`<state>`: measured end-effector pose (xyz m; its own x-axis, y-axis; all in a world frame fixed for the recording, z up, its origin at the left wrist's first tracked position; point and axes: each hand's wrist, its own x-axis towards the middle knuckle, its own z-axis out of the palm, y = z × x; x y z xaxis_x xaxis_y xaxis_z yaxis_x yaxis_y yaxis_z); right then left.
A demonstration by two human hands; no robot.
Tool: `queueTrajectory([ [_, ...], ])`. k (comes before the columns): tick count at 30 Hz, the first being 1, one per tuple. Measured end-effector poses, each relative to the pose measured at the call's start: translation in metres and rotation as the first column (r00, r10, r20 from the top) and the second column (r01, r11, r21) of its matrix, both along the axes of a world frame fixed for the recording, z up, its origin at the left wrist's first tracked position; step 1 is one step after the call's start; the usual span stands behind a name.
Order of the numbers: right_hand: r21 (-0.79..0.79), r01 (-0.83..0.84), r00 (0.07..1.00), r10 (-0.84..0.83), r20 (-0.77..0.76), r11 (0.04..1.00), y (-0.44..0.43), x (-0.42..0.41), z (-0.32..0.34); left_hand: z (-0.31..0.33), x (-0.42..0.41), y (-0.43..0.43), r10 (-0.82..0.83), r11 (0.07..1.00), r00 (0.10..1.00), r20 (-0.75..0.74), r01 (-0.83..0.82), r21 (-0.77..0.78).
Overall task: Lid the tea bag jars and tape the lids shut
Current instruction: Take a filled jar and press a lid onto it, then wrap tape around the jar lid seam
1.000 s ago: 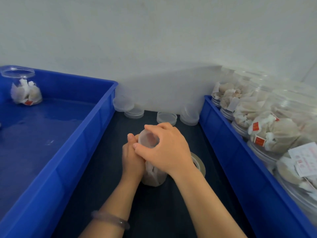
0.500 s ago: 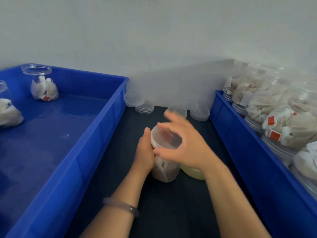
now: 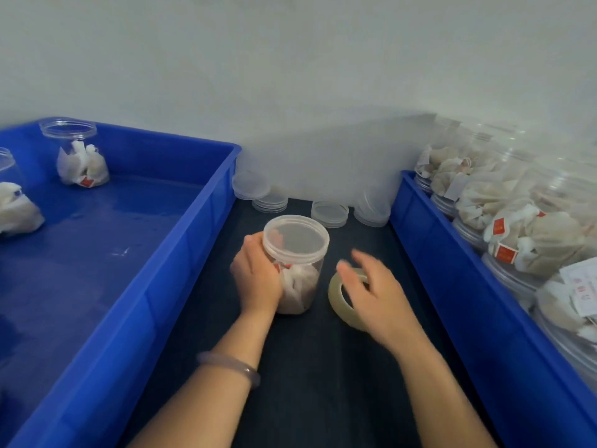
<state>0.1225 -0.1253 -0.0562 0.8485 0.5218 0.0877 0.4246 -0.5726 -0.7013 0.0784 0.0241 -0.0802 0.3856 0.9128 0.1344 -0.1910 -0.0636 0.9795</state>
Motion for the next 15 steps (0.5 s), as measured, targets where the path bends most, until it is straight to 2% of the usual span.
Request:
queueTrajectory([
  [2, -0.377, -0.037, 0.999, 0.042, 0.007, 0.926, -0.018, 0.001, -0.015, 0.001, -0.004, -0.001, 0.008, 0.993, 1.0, -0.007, -0.007, 0.115],
  [3, -0.472, -0.065, 0.997, 0.076, 0.004, 0.879, -0.022, 0.0, -0.022, 0.002, -0.009, -0.002, 0.063, 0.977, 0.998, 0.014, -0.064, 0.205],
  [4, -0.49, -0.064, 0.996, 0.084, 0.018, 0.869, -0.025, 0.0, -0.028, 0.002, -0.016, -0.003, 0.127, 0.936, 0.99, 0.057, -0.139, 0.324],
  [5, -0.456, -0.041, 0.997, 0.069, 0.046, 0.889, -0.027, -0.001, -0.031, 0.0, -0.024, -0.005, 0.152, 0.871, 0.983, 0.101, -0.181, 0.456],
  [6, -0.402, -0.016, 0.996, 0.051, 0.078, 0.915, -0.028, -0.003, -0.031, -0.003, -0.033, -0.009, 0.109, 0.8, 0.987, 0.119, -0.158, 0.578],
  [8, -0.29, -0.032, 0.994, 0.059, 0.086, 0.956, -0.029, -0.006, -0.03, -0.01, -0.047, -0.022, -0.082, 0.706, 0.996, 0.047, 0.025, 0.707],
  [10, -0.13, -0.094, 0.995, 0.096, 0.007, 0.987, -0.026, -0.01, -0.029, -0.014, -0.055, -0.033, -0.24, 0.699, 0.964, -0.113, 0.252, 0.67],
  [12, 0.103, -0.136, 0.986, 0.145, -0.081, 0.985, -0.023, -0.018, -0.024, -0.017, -0.056, -0.038, -0.368, 0.691, 0.895, -0.254, 0.446, 0.569],
  [15, 0.334, -0.138, 0.966, 0.201, -0.162, 0.932, -0.022, -0.024, -0.023, -0.021, -0.056, -0.034, -0.479, 0.606, 0.813, -0.332, 0.579, 0.545],
])
